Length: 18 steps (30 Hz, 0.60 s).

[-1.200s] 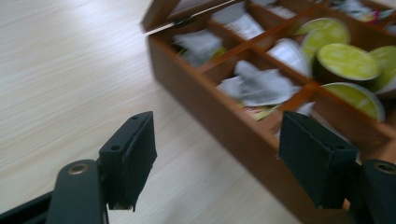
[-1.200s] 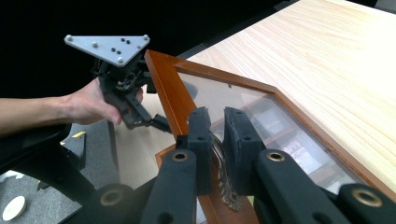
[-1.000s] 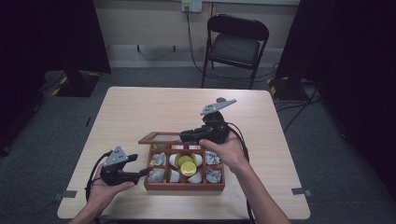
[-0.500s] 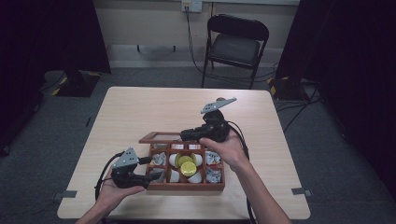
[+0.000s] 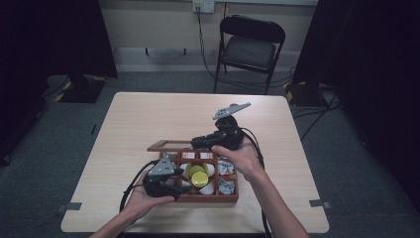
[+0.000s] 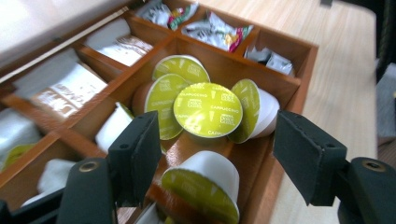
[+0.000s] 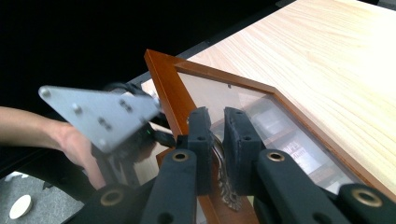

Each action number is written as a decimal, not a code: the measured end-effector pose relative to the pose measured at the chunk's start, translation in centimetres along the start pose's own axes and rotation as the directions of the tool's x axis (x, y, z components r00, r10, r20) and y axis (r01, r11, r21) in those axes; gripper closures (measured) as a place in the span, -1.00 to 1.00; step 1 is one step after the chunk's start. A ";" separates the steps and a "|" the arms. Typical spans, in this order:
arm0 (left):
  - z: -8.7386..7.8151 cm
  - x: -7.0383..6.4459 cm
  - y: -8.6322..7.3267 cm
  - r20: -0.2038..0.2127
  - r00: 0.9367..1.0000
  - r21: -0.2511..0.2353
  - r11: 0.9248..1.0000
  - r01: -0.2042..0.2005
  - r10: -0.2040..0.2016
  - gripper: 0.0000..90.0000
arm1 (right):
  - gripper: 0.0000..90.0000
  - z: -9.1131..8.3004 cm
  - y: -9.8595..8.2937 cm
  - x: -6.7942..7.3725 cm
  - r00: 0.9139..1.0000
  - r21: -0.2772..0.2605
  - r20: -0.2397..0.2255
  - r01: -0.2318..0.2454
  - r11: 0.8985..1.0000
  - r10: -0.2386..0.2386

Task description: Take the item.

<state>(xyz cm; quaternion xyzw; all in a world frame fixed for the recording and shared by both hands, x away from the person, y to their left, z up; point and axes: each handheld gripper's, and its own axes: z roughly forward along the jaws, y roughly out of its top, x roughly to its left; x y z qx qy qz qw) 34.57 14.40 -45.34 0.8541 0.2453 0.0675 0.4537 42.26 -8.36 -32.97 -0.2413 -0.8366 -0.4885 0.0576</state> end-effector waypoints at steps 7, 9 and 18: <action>2.0 -0.2 1.3 0.006 0.999 0.061 0.998 -0.033 0.033 -0.25 | 0.81 0.0 0.0 0.0 1.000 0.000 0.000 0.001 1.000 -0.001; 2.5 -0.2 1.5 -0.007 0.999 0.077 0.996 -0.052 0.053 -0.24 | 0.81 0.0 0.1 0.0 1.000 0.001 0.001 0.003 1.000 -0.003; 4.2 -0.1 2.1 -0.007 1.000 0.186 0.982 -0.023 0.024 -0.18 | 0.81 0.0 0.1 0.0 1.000 0.000 0.003 0.007 1.000 -0.007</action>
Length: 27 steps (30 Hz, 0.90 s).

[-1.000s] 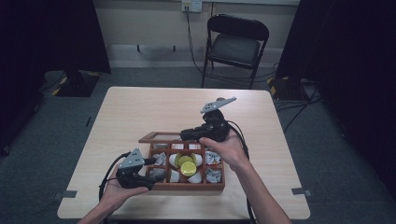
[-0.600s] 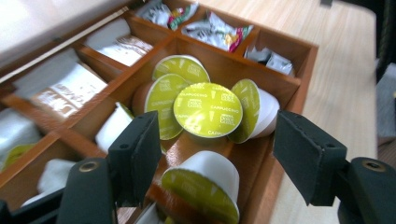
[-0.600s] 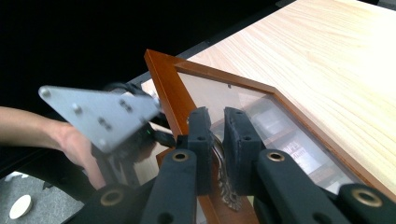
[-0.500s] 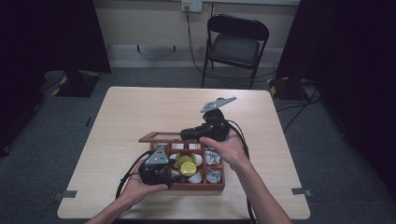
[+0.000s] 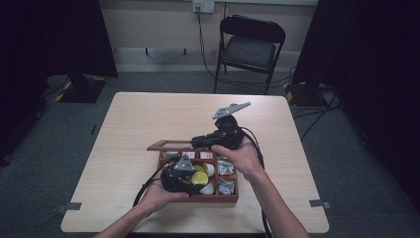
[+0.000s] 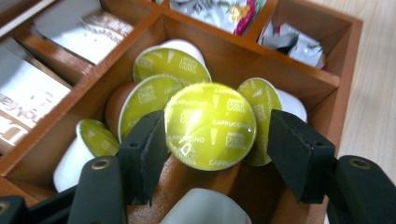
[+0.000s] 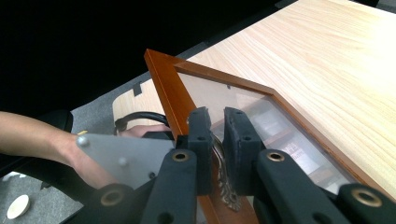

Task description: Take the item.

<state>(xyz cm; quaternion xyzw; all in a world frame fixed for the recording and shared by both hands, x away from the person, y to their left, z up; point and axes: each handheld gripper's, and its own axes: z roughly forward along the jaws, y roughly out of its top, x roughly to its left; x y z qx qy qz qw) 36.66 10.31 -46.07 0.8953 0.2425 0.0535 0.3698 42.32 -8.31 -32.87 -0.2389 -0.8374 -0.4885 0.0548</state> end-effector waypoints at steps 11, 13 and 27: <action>1.2 -0.3 1.2 -0.031 0.999 0.079 0.997 -0.021 0.023 -0.25 | 0.81 0.0 0.0 0.0 1.000 0.000 0.000 0.000 1.000 0.000; 1.3 -0.4 1.3 -0.041 0.999 0.094 0.995 -0.024 0.028 -0.21 | 0.81 0.0 0.0 0.0 1.000 0.000 0.000 0.000 1.000 0.000; 1.5 -0.2 1.2 -0.031 0.999 0.117 0.993 -0.007 0.011 -0.16 | 0.81 0.0 -0.1 0.0 1.000 0.000 0.000 0.000 1.000 0.000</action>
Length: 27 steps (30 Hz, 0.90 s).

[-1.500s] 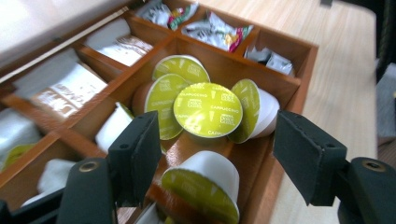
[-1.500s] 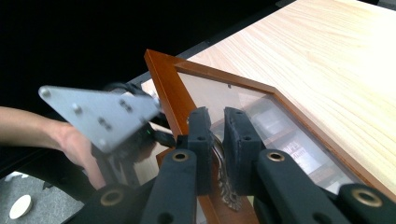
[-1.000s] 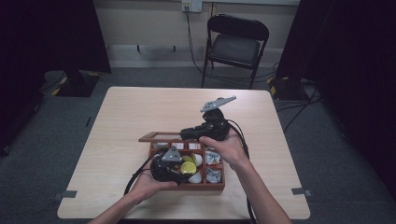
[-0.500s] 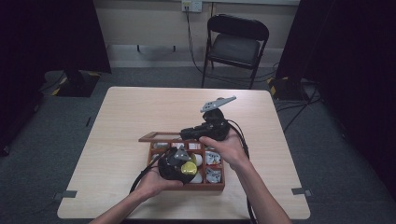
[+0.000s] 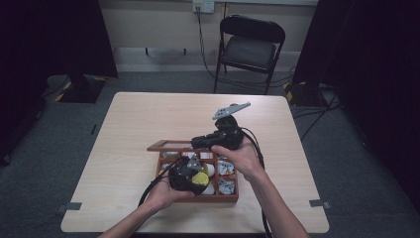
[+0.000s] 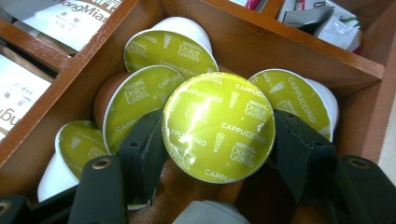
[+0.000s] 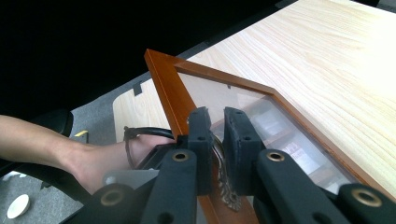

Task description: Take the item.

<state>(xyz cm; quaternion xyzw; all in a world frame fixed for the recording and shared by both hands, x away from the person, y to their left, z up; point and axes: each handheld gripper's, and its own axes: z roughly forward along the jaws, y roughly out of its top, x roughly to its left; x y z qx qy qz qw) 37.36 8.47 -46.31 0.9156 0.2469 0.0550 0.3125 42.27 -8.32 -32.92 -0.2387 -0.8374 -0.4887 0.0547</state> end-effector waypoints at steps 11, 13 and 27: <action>-0.5 0.1 -0.3 0.023 1.000 -0.036 0.999 0.008 -0.007 -0.16 | 0.81 0.0 0.0 0.0 1.000 0.000 -0.002 -0.002 1.000 0.002; -0.7 0.0 -0.4 0.022 1.000 -0.051 0.999 0.002 -0.001 -0.15 | 0.81 0.0 0.0 0.0 1.000 0.000 -0.002 -0.002 1.000 0.002; -2.8 -1.1 -0.9 0.004 1.000 -0.130 0.991 -0.008 0.009 -0.15 | 0.81 0.0 0.1 -0.1 1.000 0.000 -0.002 -0.002 1.000 0.002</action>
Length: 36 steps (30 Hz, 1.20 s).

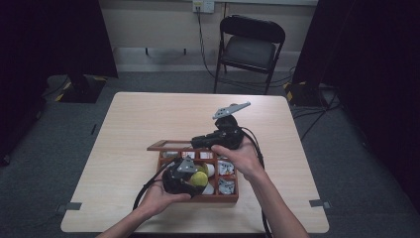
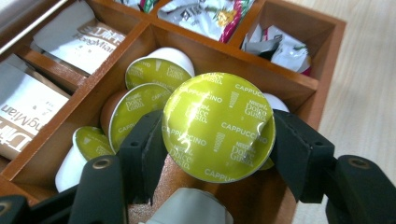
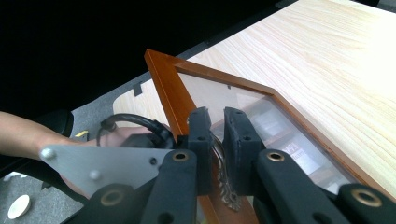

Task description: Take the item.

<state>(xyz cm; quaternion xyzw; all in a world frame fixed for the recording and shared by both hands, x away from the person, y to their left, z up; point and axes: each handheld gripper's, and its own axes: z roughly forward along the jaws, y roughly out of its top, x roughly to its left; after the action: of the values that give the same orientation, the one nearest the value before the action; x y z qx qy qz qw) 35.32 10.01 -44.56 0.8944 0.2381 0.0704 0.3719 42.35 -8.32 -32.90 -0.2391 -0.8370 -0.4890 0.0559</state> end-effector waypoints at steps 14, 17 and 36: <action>-1.3 -0.2 -1.3 -0.002 1.000 -0.061 0.998 0.015 -0.015 -0.15 | 0.81 0.0 0.0 0.0 1.000 0.001 -0.001 -0.001 1.000 0.001; -1.8 -0.4 -1.8 -0.001 1.000 -0.071 0.997 0.019 -0.019 -0.15 | 0.81 0.0 0.0 0.0 1.000 0.000 -0.001 -0.001 1.000 0.001; -4.4 -0.7 -3.2 0.032 0.999 -0.113 0.993 0.038 -0.035 -0.15 | 0.81 0.0 -0.1 0.0 1.000 0.001 -0.005 -0.005 1.000 0.005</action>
<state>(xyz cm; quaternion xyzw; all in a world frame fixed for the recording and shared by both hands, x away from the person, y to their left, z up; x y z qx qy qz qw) 32.16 14.46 -43.63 0.8683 0.2445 0.0637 0.4268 42.35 -8.34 -32.97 -0.2401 -0.8364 -0.4892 0.0594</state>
